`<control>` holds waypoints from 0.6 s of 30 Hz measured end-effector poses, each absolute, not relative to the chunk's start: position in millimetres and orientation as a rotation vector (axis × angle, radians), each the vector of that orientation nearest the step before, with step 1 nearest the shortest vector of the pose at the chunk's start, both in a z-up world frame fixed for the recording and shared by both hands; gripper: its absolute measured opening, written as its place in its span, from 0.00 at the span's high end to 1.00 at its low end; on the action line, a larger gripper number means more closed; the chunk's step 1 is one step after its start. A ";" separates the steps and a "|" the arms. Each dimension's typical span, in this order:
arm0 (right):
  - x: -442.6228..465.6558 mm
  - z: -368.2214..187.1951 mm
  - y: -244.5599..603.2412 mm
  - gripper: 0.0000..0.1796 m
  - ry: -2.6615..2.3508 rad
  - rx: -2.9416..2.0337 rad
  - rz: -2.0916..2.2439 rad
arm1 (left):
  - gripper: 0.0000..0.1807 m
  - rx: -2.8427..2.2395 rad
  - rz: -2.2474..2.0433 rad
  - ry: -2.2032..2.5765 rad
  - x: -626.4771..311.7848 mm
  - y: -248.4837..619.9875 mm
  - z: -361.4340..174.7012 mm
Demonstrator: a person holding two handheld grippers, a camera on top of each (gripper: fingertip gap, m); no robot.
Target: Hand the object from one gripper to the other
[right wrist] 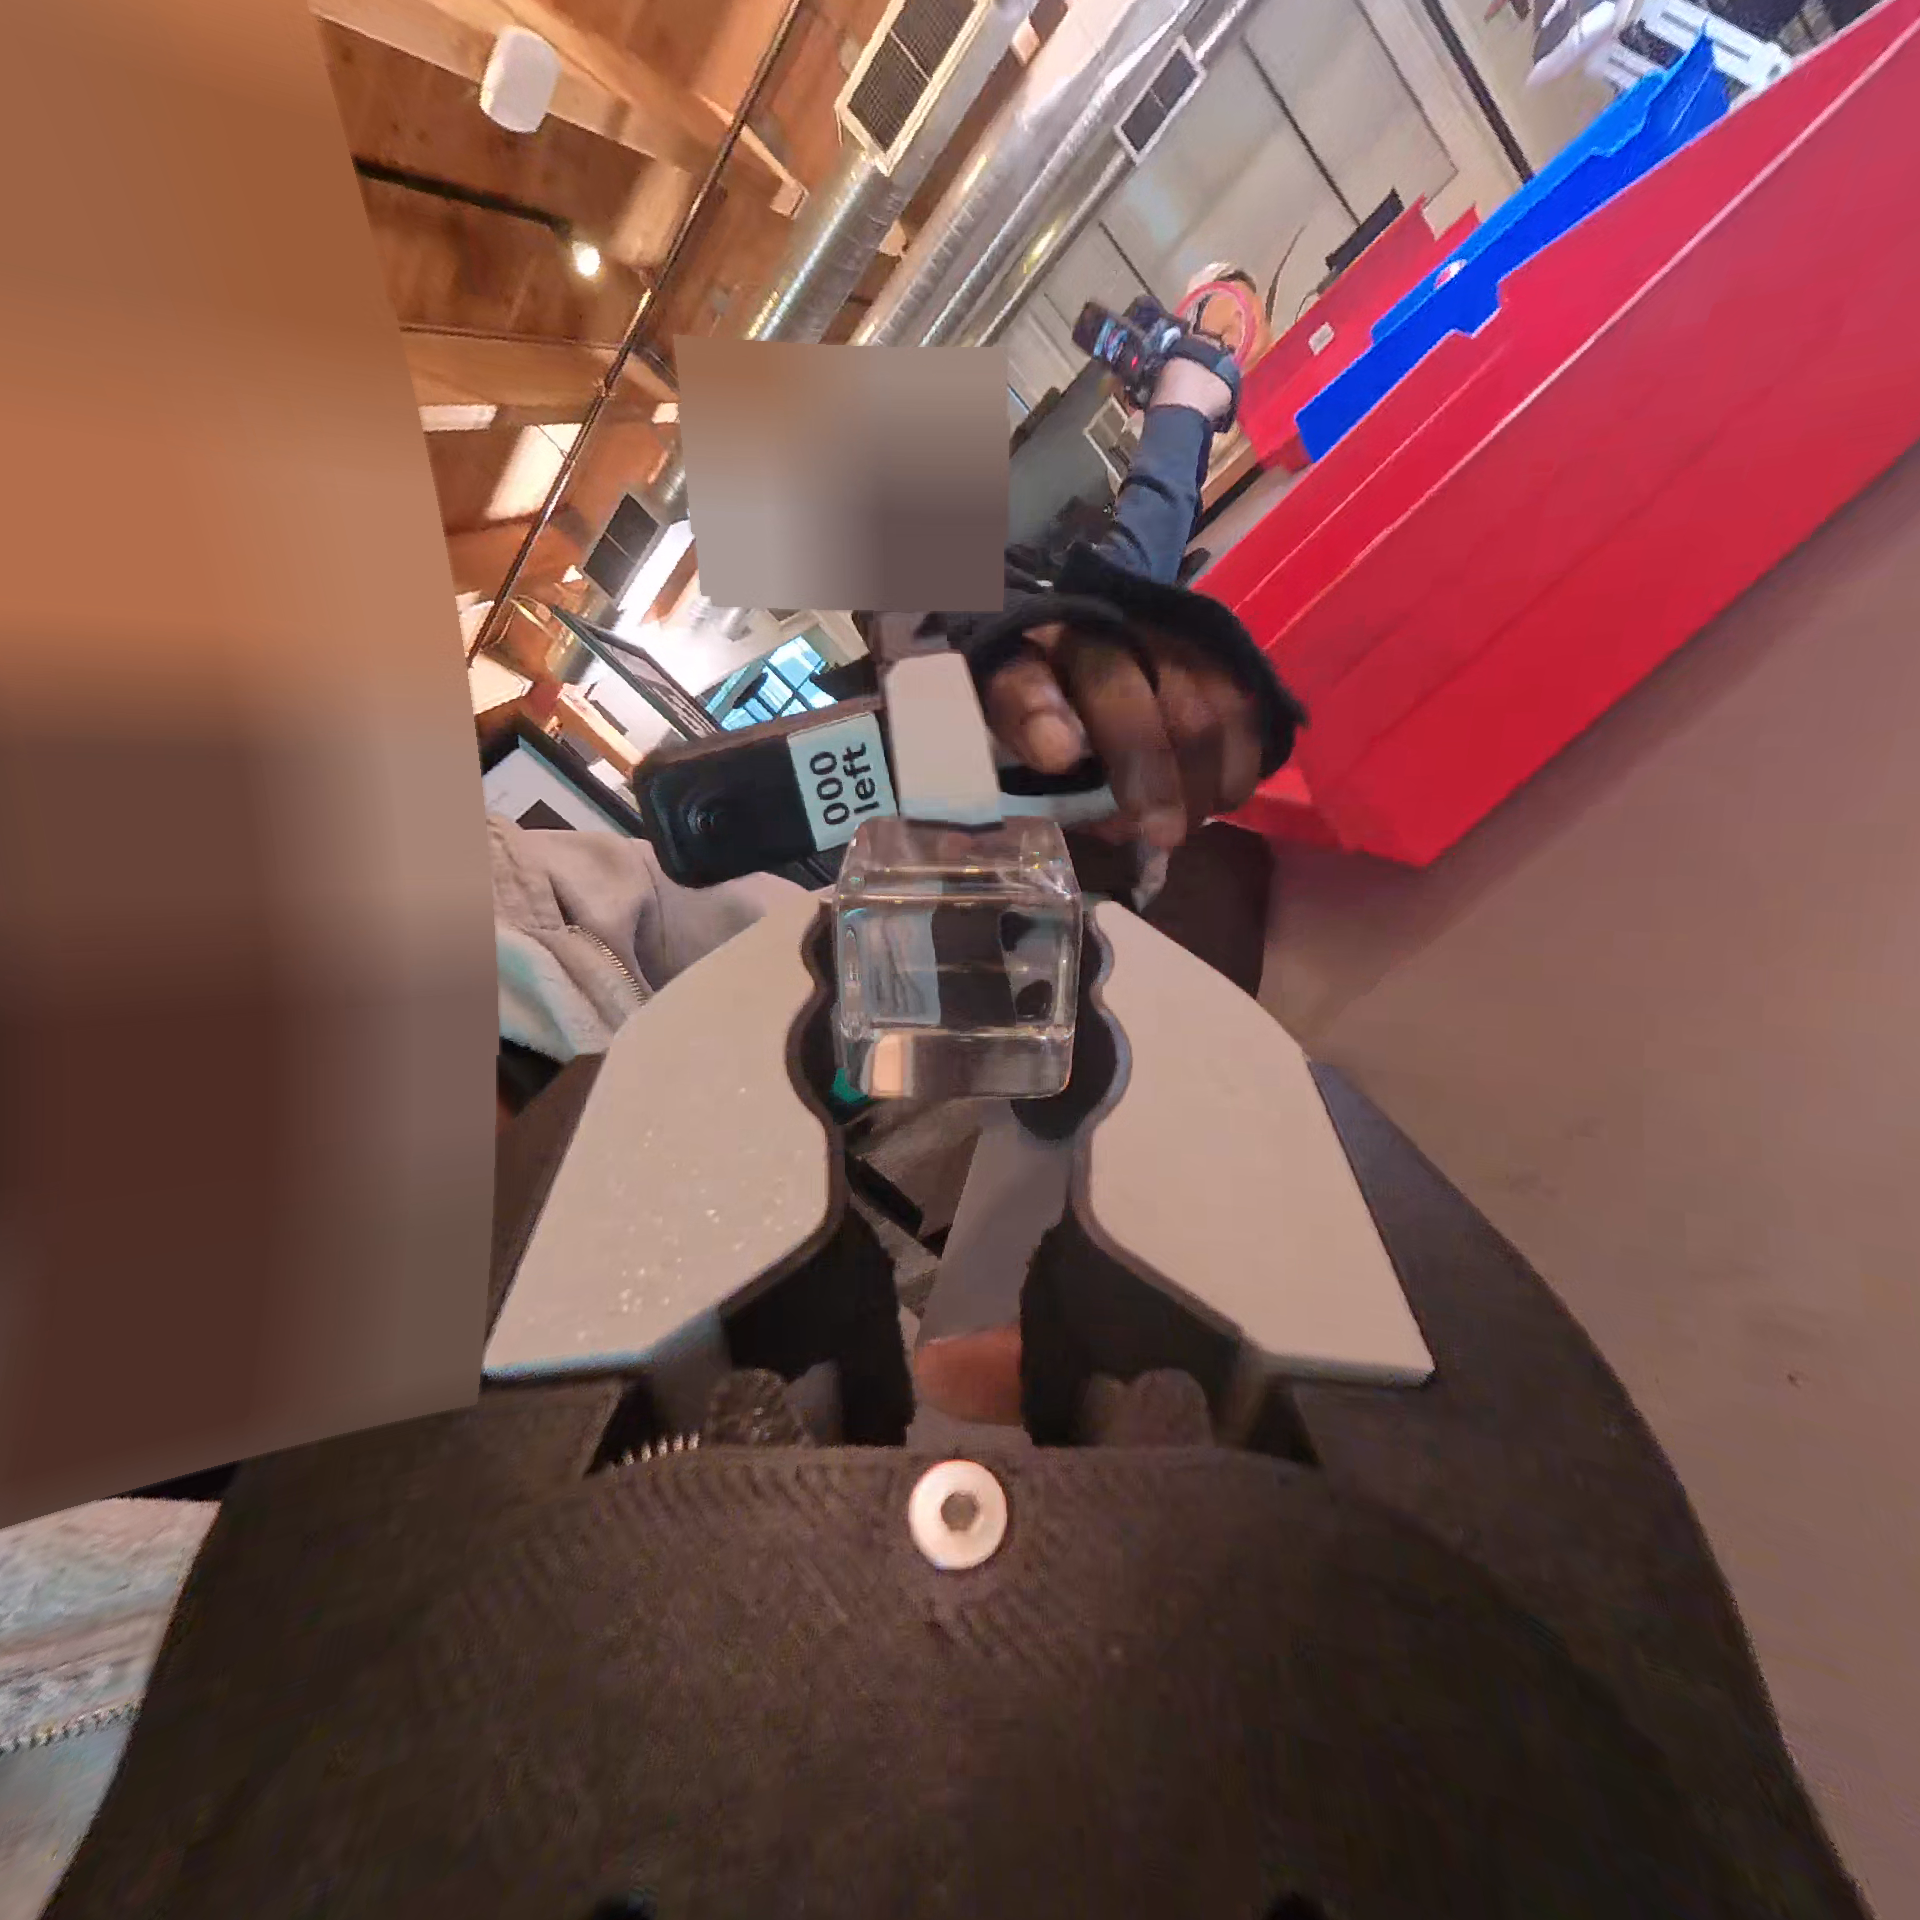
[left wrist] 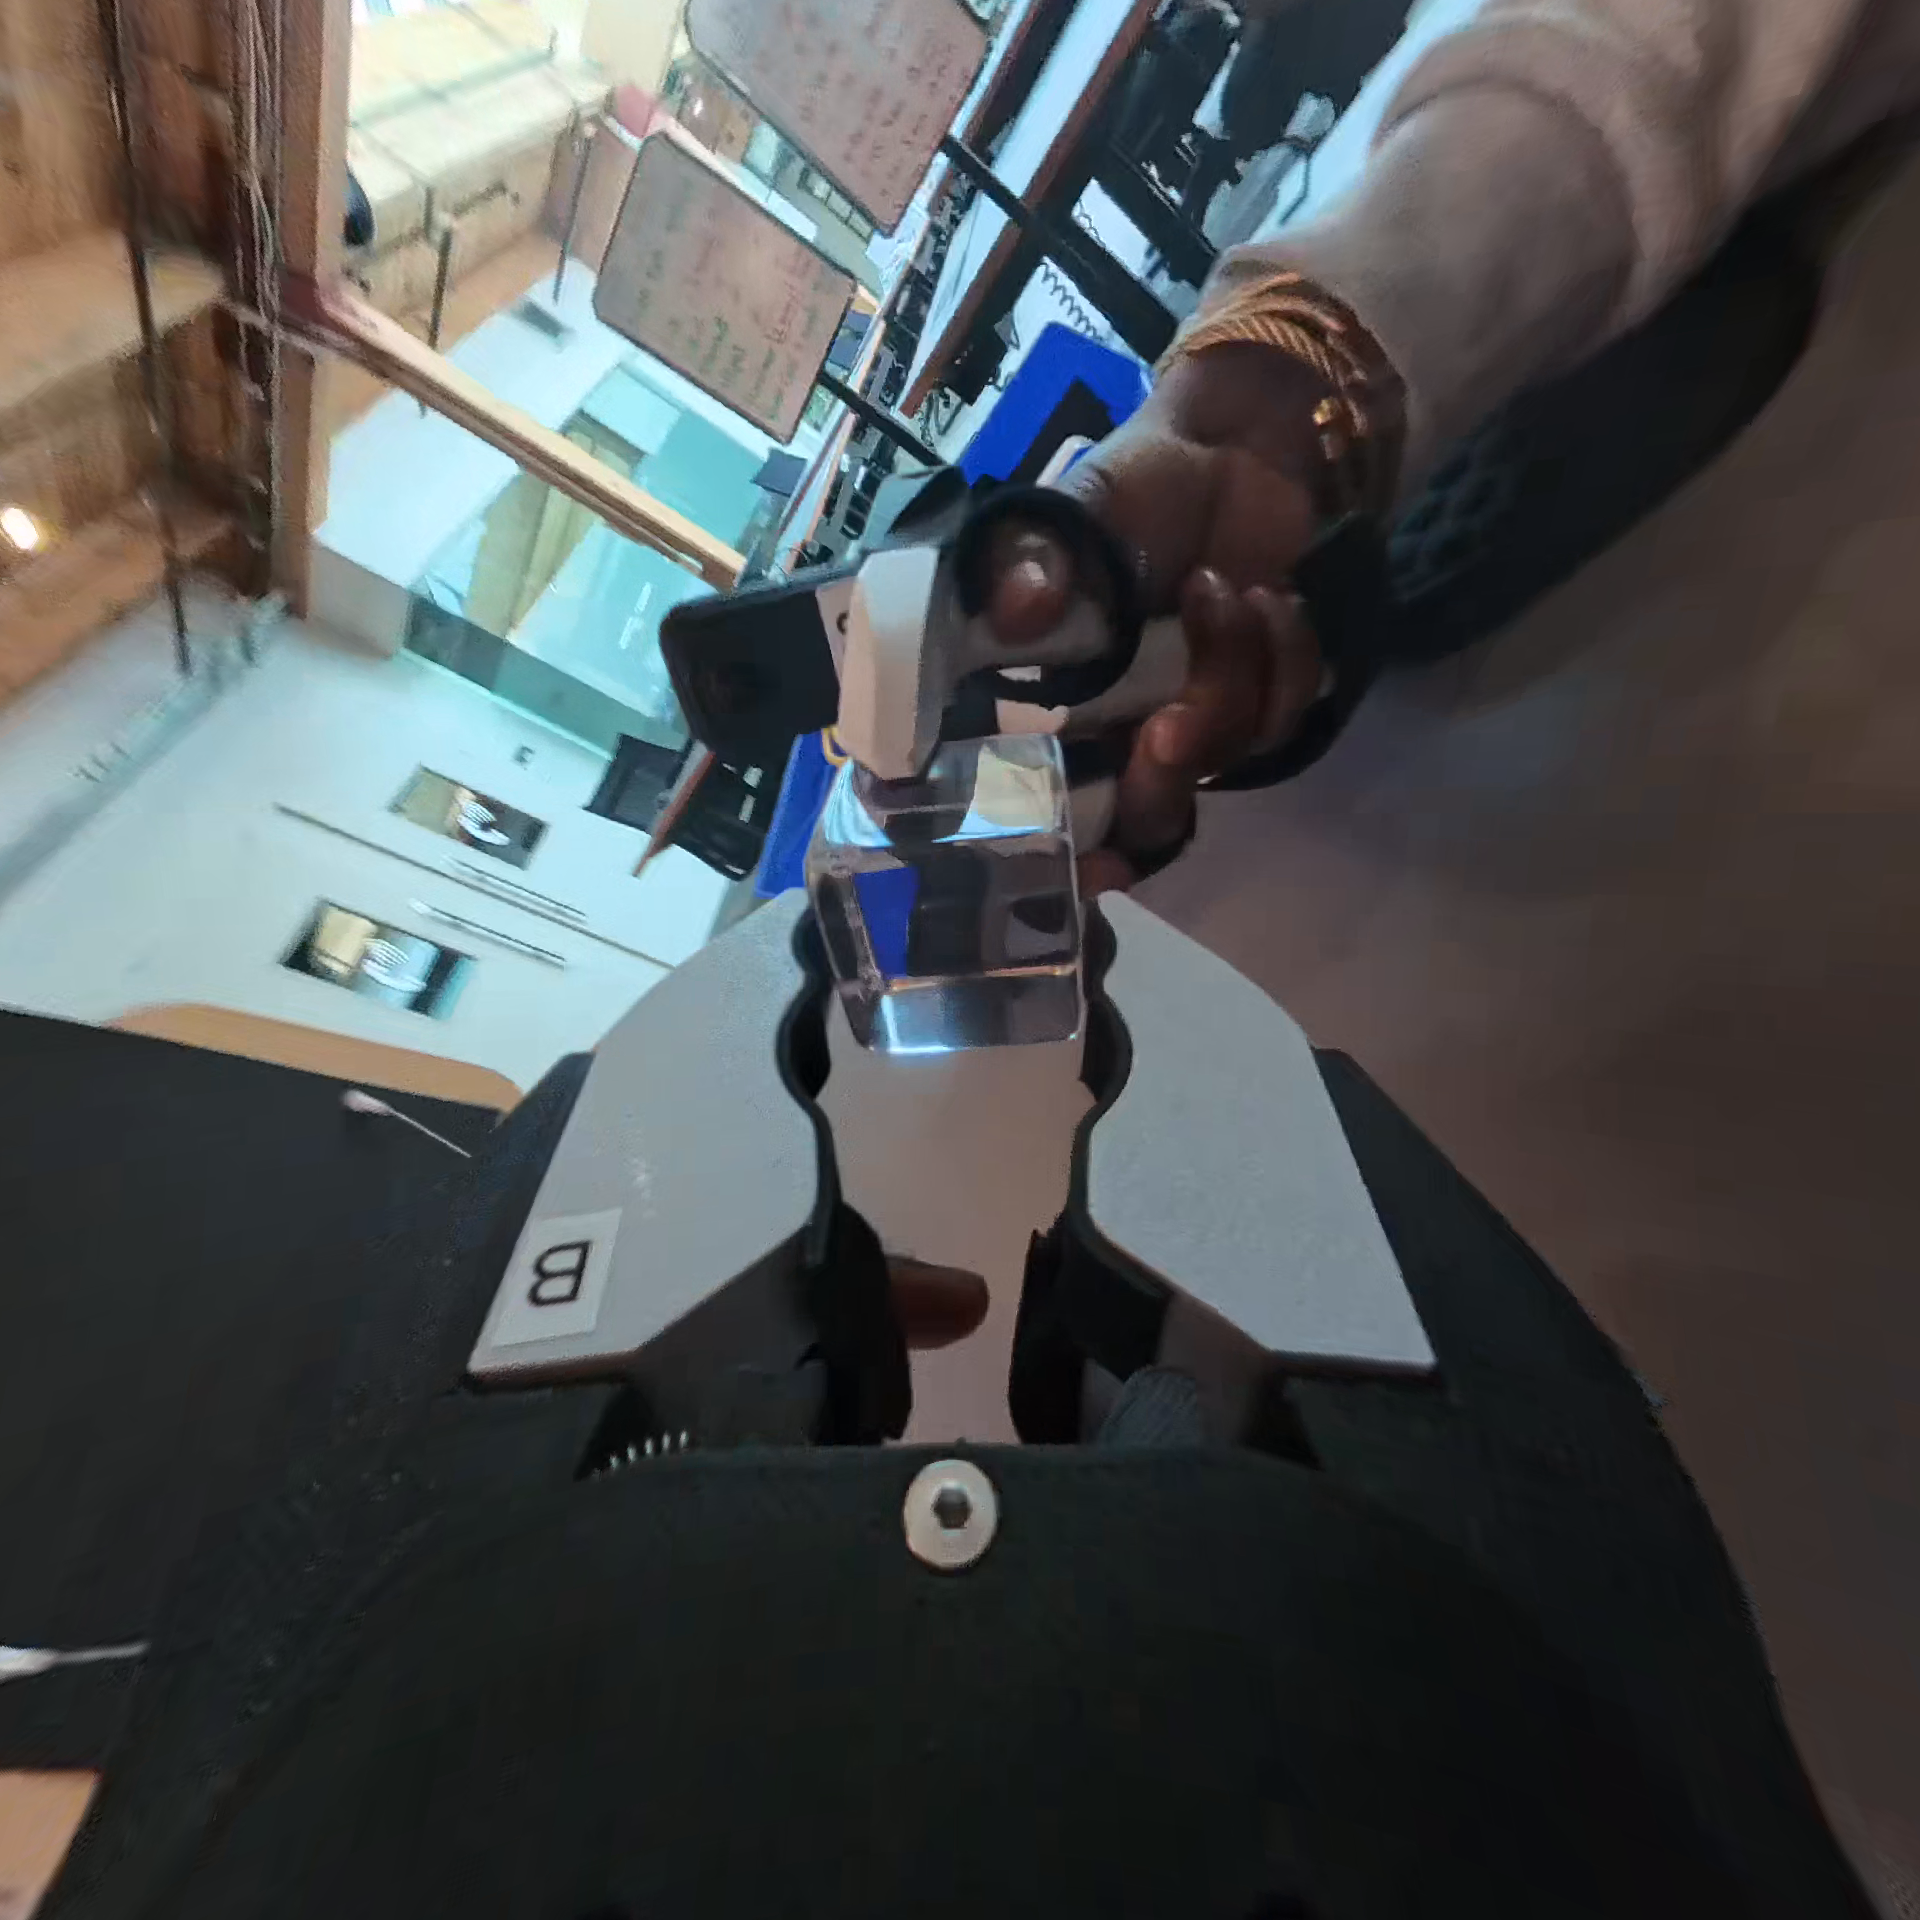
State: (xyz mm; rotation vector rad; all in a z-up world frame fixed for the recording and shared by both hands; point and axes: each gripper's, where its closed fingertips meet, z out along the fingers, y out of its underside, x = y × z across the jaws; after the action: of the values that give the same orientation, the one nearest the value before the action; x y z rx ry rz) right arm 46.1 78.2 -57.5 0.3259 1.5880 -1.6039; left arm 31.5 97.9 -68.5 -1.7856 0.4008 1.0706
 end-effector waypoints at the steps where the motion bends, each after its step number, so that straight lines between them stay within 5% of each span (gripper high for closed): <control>1: 45.1 -56.7 78.7 0.76 1.601 0.315 -1.623 | 0.76 -1.795 1.018 0.339 29.7 97.8 -69.2; 8: 31.5 -44.6 86.9 0.50 2.173 -0.168 -2.189 | 0.76 -1.593 0.047 -0.270 35.9 101.2 -51.4; 13: 47.8 -37.7 91.8 0.59 2.599 -0.942 -2.555 | 0.76 -1.516 -0.483 -0.436 53.1 106.1 -59.4; 18: 53.4 -57.1 80.5 0.74 2.697 -1.110 -2.455 | 0.76 -1.514 -0.619 -0.430 65.6 111.4 -62.3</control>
State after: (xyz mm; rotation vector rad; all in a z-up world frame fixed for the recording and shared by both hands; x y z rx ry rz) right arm 53.4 80.5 -57.1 -1.1104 2.6972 -2.4549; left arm 65.6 111.4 -62.3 -1.5139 -0.4302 -0.6189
